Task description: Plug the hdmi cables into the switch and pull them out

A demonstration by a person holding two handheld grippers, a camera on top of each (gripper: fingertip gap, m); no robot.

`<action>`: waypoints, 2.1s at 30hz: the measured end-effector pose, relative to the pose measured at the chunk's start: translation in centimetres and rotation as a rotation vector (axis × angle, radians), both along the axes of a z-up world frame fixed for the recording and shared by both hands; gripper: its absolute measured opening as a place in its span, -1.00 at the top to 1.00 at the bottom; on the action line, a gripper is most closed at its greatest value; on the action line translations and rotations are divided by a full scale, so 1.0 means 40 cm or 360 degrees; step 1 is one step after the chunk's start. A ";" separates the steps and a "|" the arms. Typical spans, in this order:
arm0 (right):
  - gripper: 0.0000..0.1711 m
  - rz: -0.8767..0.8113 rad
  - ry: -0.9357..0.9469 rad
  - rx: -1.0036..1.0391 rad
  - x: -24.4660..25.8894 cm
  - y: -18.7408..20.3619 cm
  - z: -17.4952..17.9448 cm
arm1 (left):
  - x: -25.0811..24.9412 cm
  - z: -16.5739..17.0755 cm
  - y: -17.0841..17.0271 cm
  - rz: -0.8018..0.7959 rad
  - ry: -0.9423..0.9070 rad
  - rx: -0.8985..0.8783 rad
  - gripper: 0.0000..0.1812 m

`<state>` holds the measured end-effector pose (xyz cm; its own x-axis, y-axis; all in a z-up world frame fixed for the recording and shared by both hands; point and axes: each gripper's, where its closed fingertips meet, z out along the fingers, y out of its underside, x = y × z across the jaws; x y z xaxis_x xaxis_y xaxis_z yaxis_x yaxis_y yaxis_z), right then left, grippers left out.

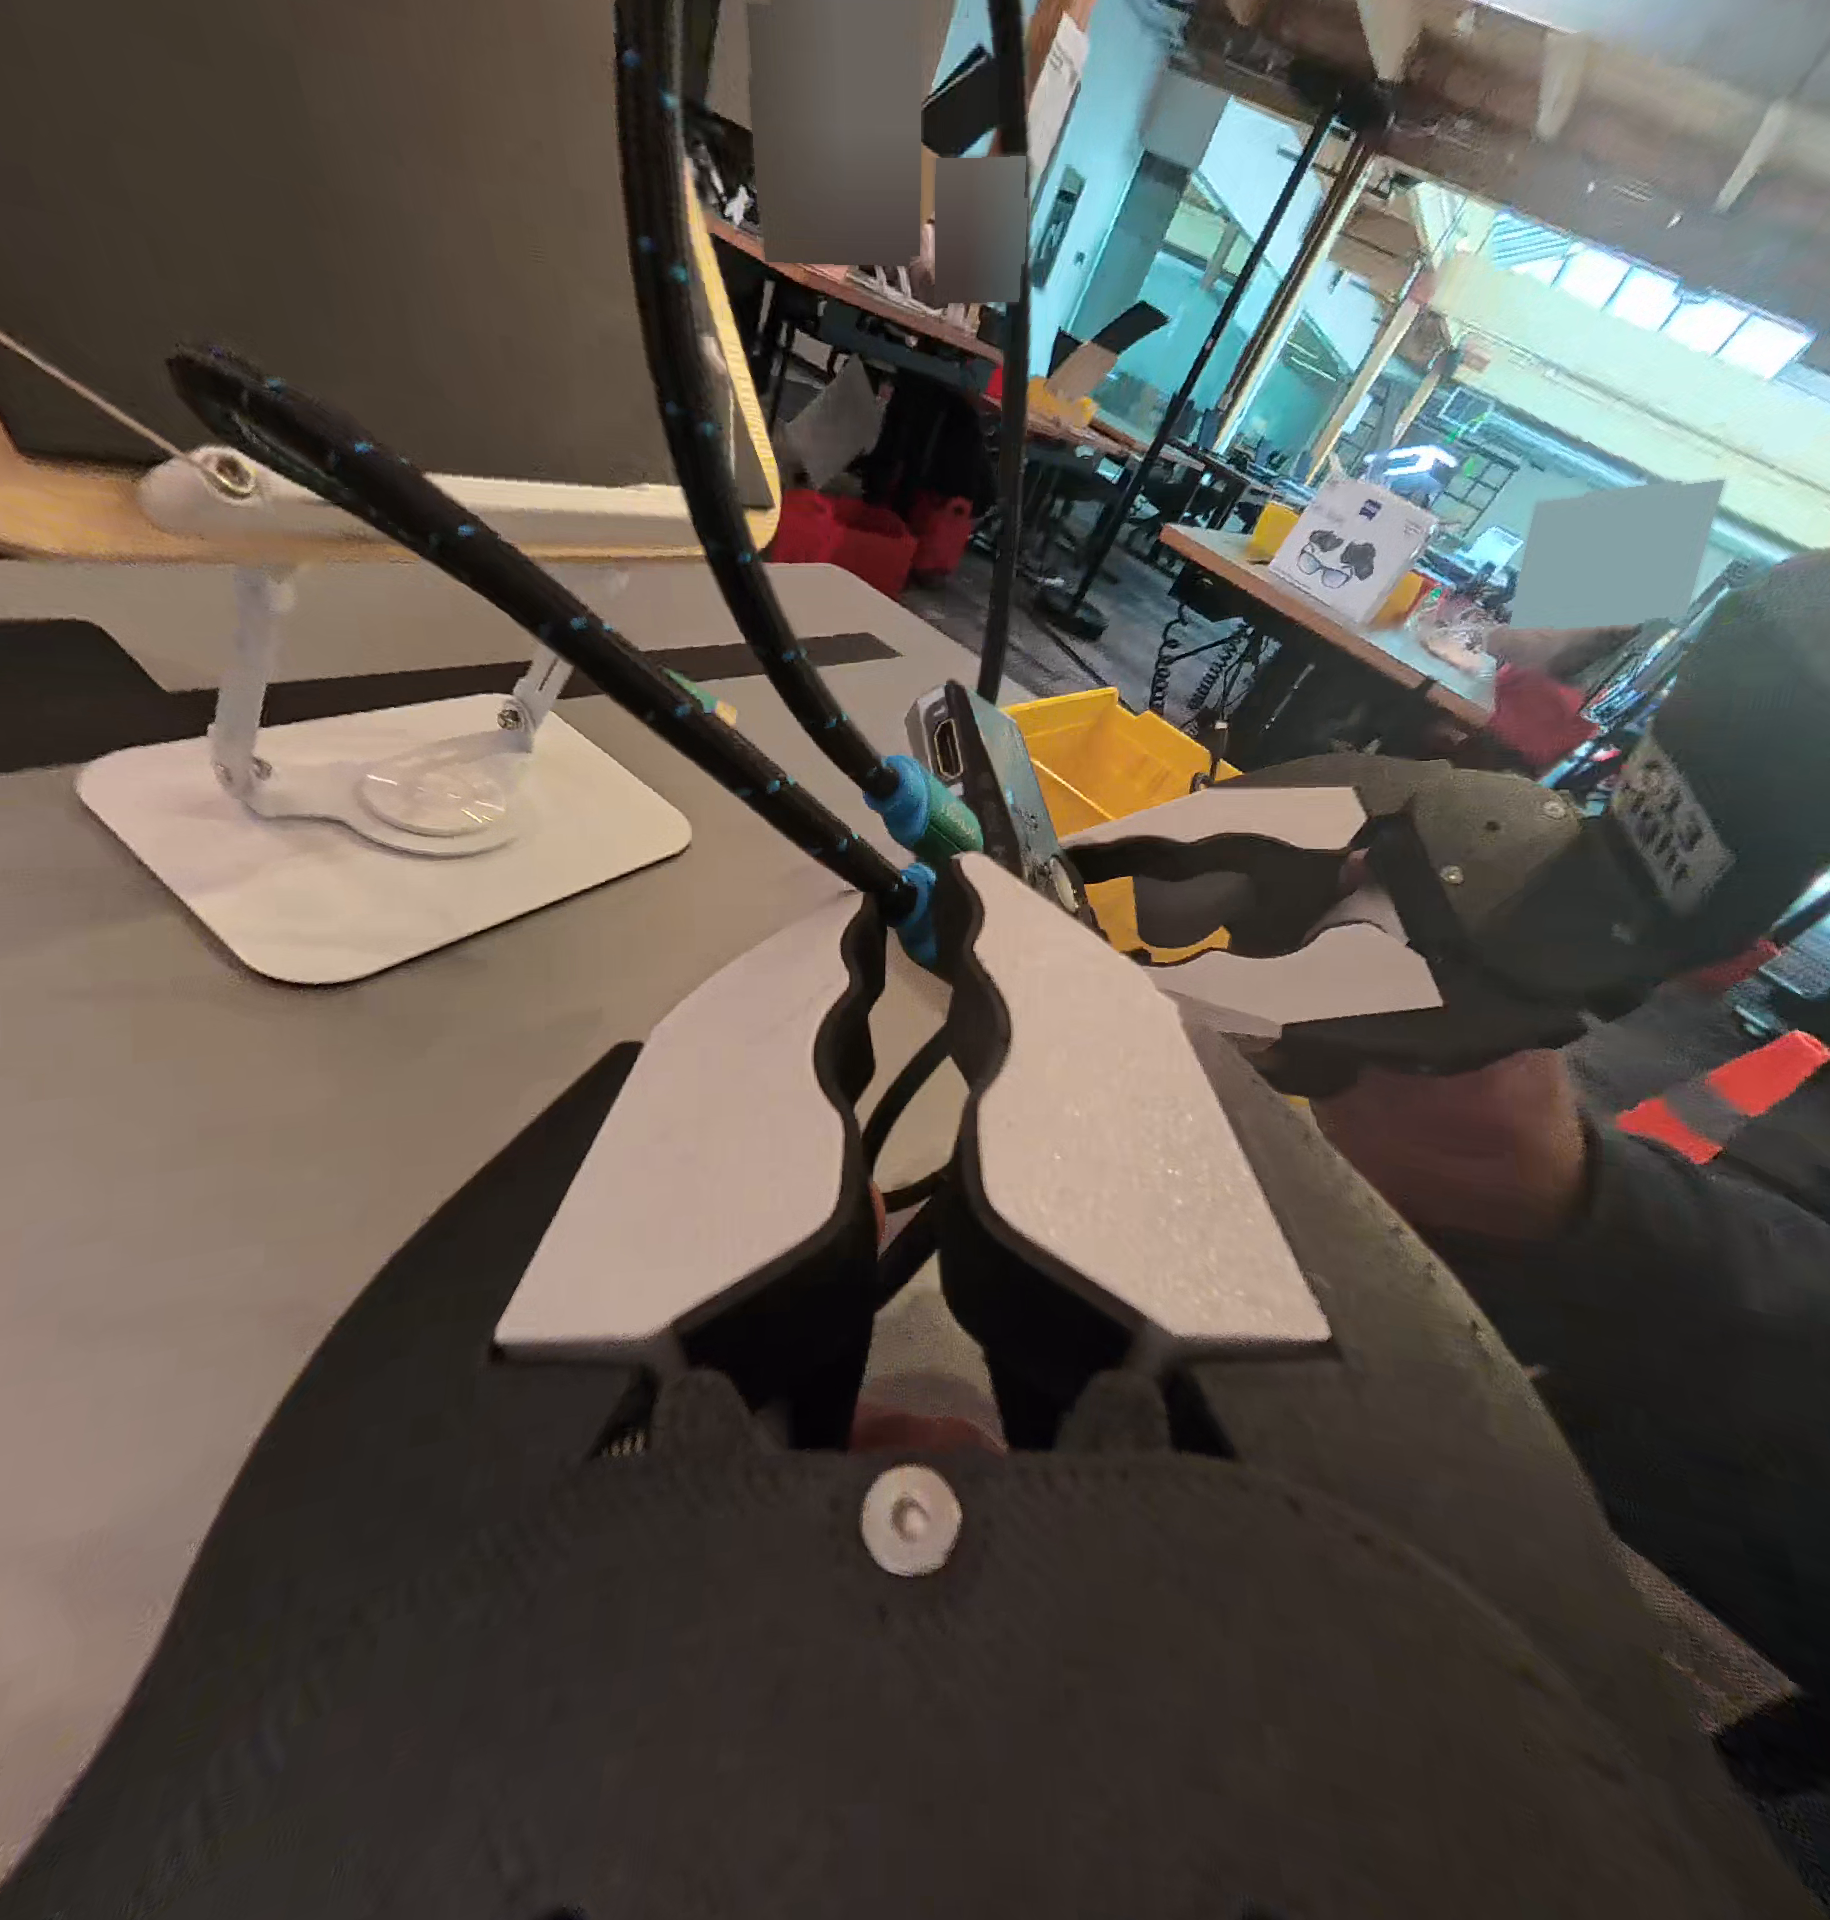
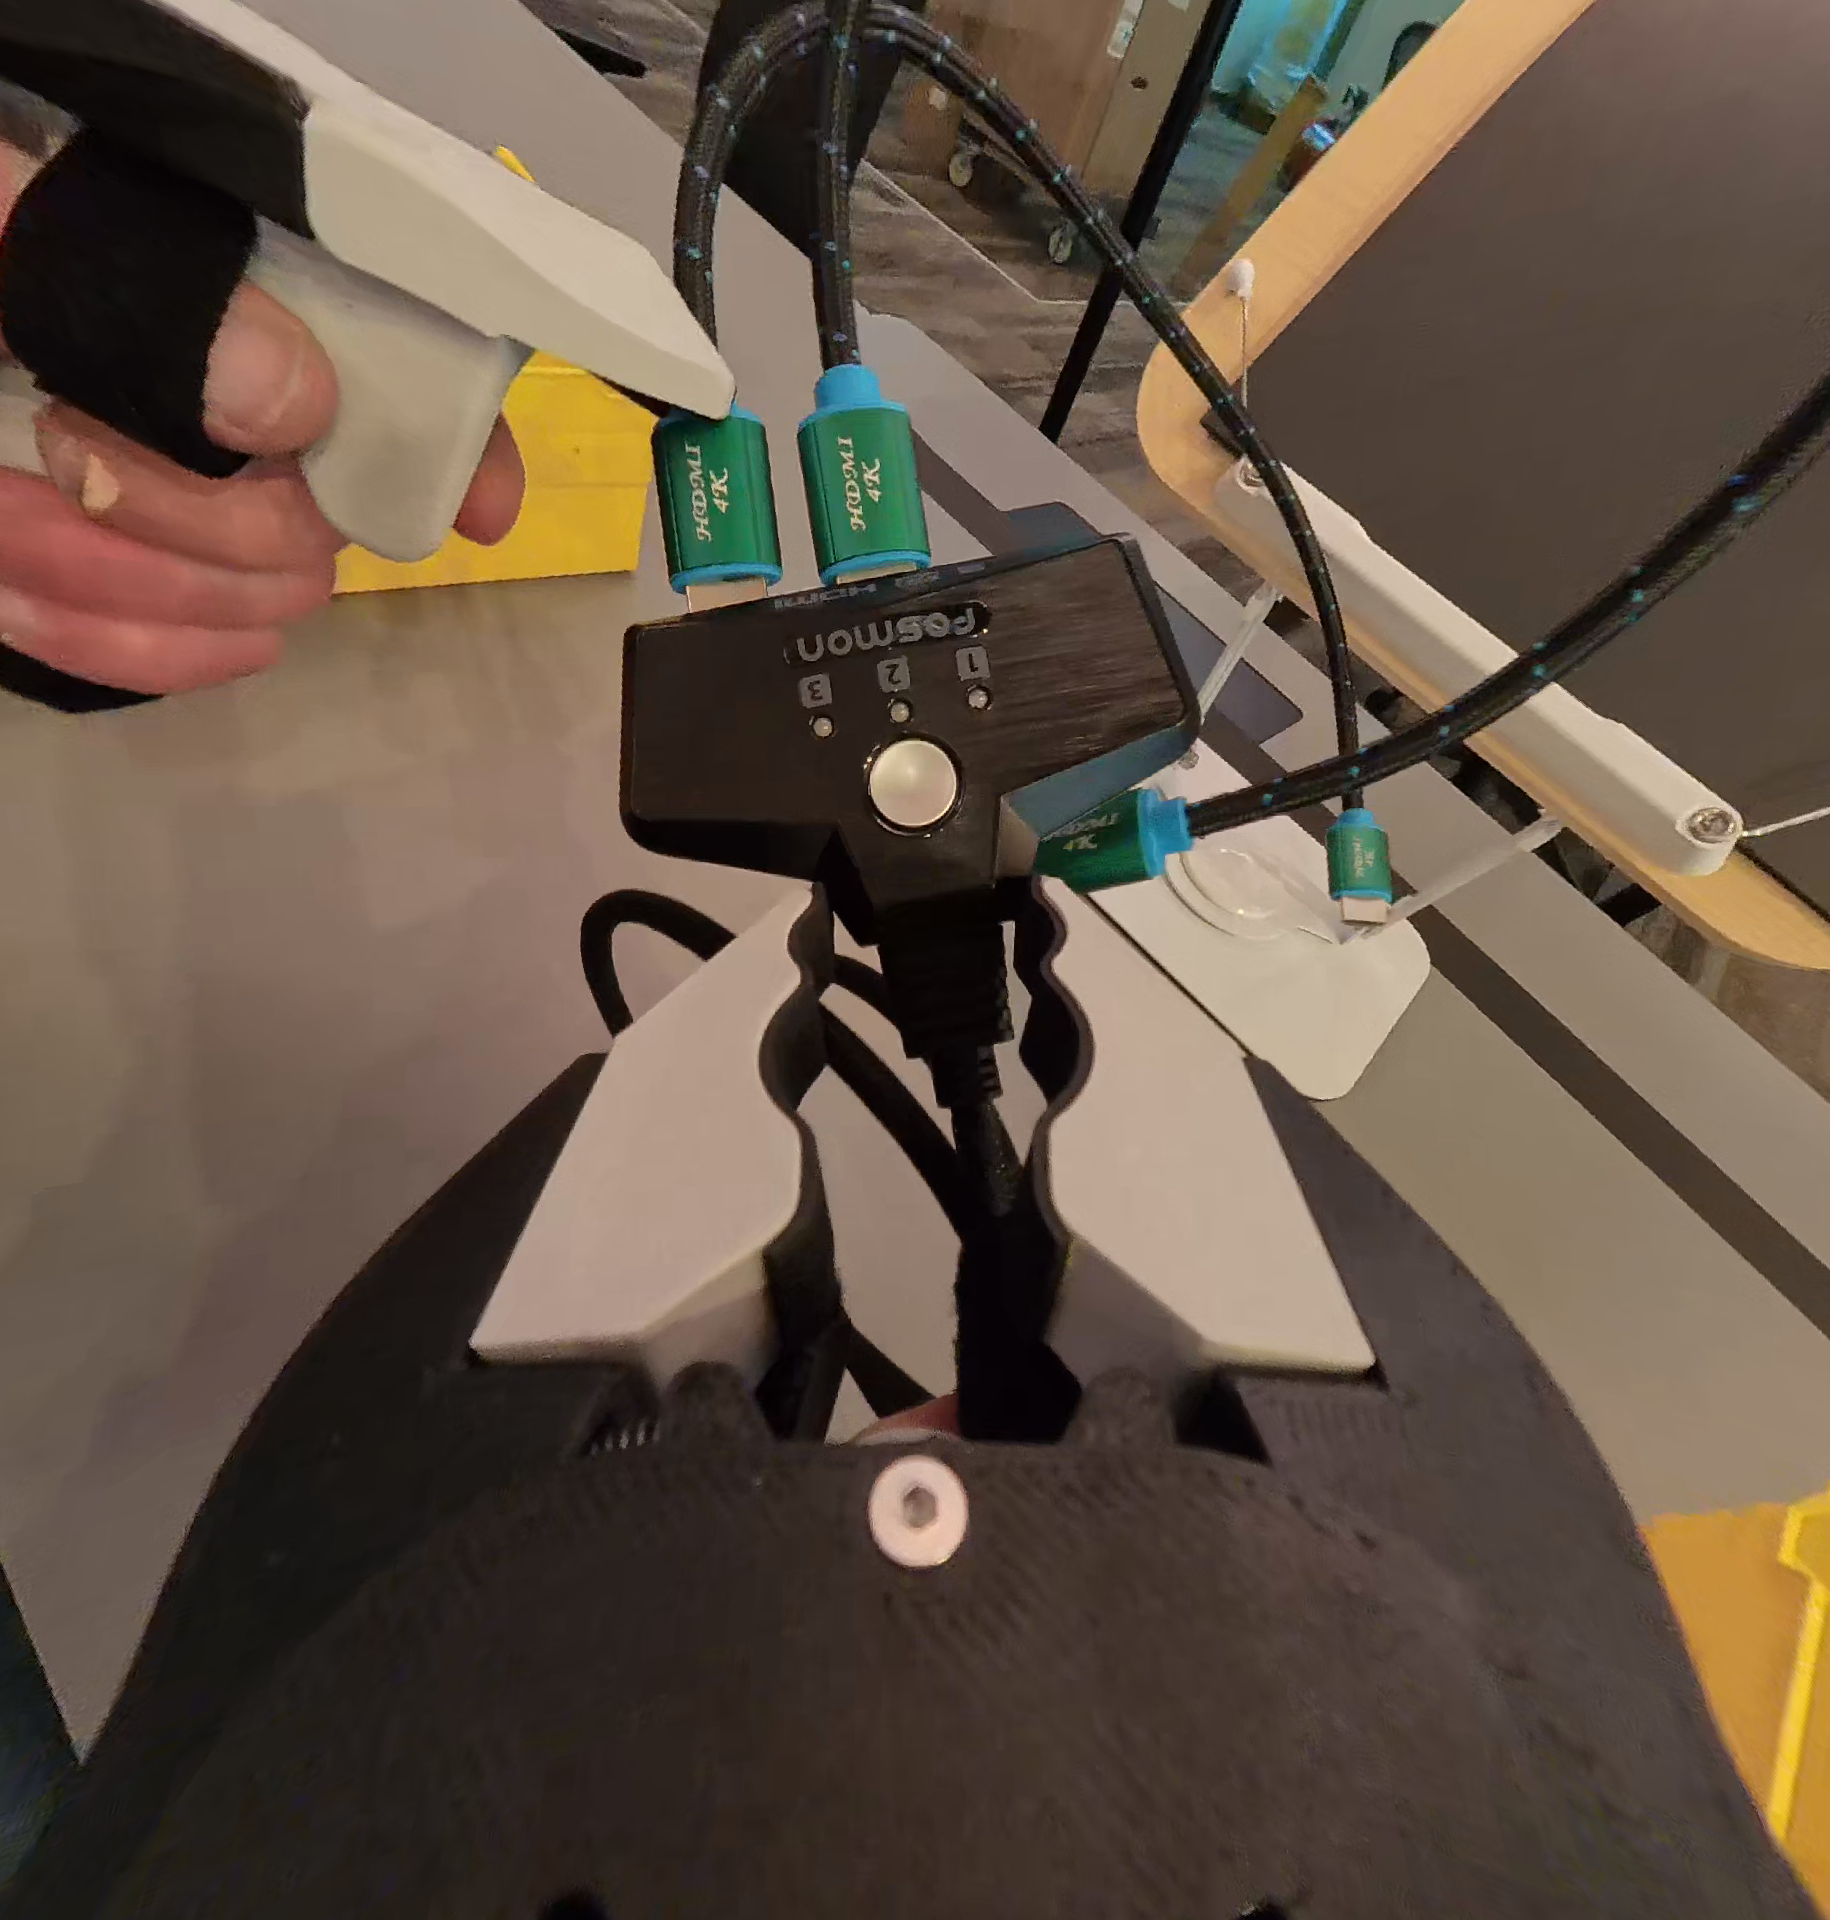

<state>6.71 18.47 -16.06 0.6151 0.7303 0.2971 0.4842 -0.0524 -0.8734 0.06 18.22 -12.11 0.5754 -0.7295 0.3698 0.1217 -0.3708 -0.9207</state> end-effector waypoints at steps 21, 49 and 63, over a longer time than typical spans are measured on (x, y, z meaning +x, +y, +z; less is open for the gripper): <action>0.58 0.0120 0.0149 -0.0043 -0.039 0.003 -0.031 | 0.018 0.054 -0.030 0.0081 -0.0213 0.0036 0.89; 0.62 0.0166 0.0332 -0.0417 -0.089 0.007 -0.096 | 0.014 0.005 -0.013 0.0082 -0.0041 0.0182 0.88; 0.60 0.0166 -0.0029 -0.0310 -0.044 0.030 -0.138 | 0.033 -0.047 -0.026 -0.0138 0.0202 0.0072 0.89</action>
<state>4.96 19.67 -21.59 0.5293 0.8343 0.1545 0.5114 -0.1683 -0.8427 1.39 17.19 -13.98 0.5492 -0.7929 0.2638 -0.0272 -0.3324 -0.9427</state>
